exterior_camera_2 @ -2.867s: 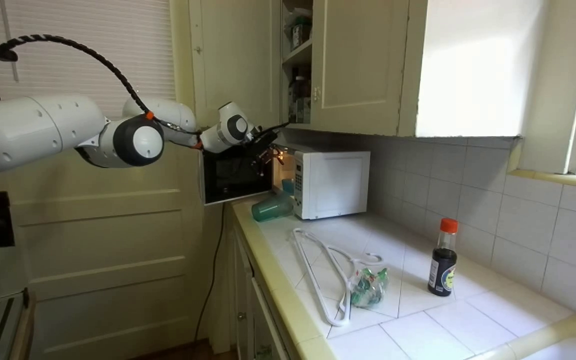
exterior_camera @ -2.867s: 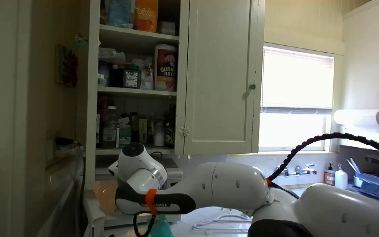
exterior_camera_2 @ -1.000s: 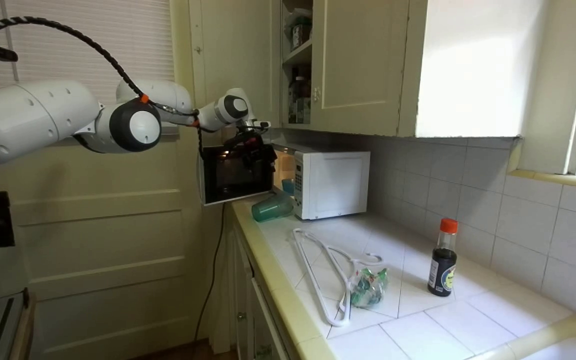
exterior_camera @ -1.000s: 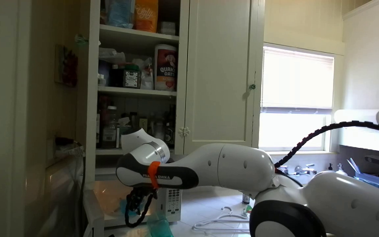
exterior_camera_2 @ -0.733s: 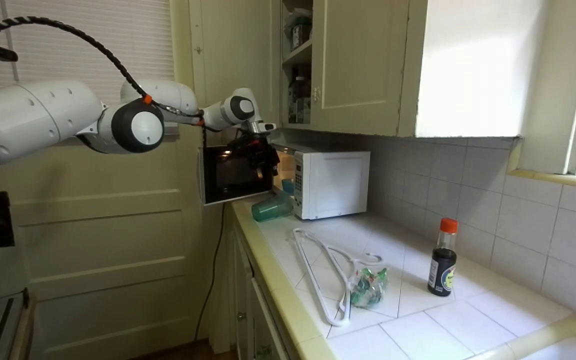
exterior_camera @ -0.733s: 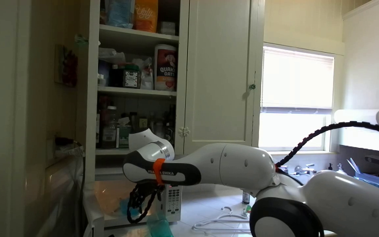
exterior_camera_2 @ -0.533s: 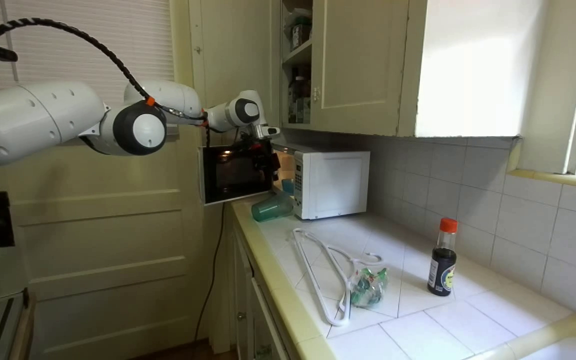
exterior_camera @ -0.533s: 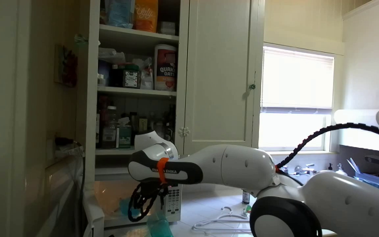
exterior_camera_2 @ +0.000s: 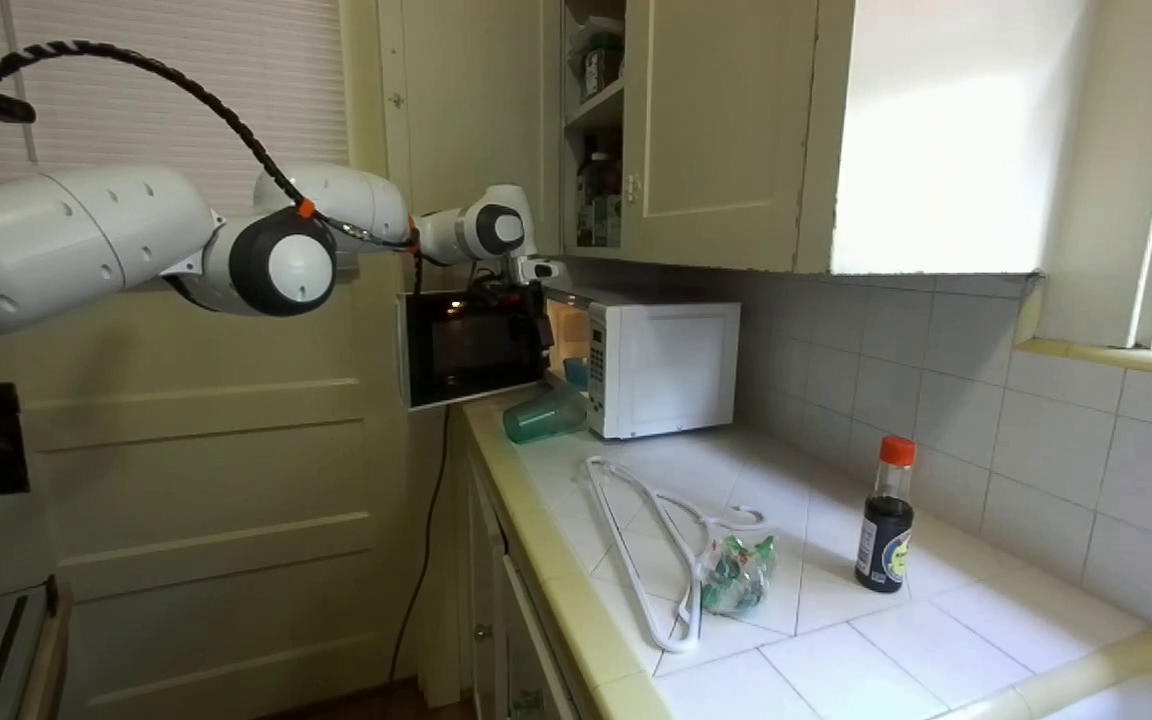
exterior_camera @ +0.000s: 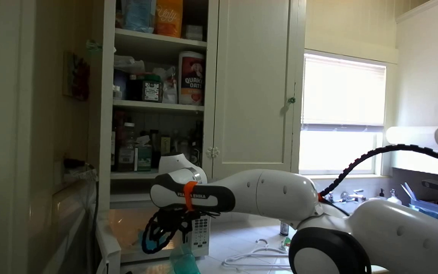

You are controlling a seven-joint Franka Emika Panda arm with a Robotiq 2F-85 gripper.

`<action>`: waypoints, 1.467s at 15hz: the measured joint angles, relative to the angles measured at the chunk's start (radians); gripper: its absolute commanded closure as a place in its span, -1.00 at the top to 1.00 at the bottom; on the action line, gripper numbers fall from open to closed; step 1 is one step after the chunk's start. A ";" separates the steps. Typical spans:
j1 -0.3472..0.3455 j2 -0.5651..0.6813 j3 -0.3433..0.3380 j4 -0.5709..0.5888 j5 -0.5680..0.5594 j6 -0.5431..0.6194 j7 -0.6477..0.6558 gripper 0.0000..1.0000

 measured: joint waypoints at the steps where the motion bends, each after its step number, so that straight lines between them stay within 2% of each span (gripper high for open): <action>1: -0.001 0.000 0.005 0.000 0.001 0.006 -0.011 1.00; 5: 0.002 0.000 -0.008 -0.003 -0.009 0.007 -0.028 1.00; 8: 0.001 0.021 -0.035 -0.005 -0.029 0.007 -0.089 1.00; 16: -0.016 0.123 -0.036 -0.005 -0.029 0.006 -0.150 1.00; 17: -0.014 0.127 -0.036 -0.001 -0.029 0.004 -0.149 0.50; 19: -0.013 0.127 -0.035 -0.002 -0.027 0.002 -0.146 0.41; 22: -0.013 0.127 -0.035 -0.001 -0.026 0.004 -0.122 0.41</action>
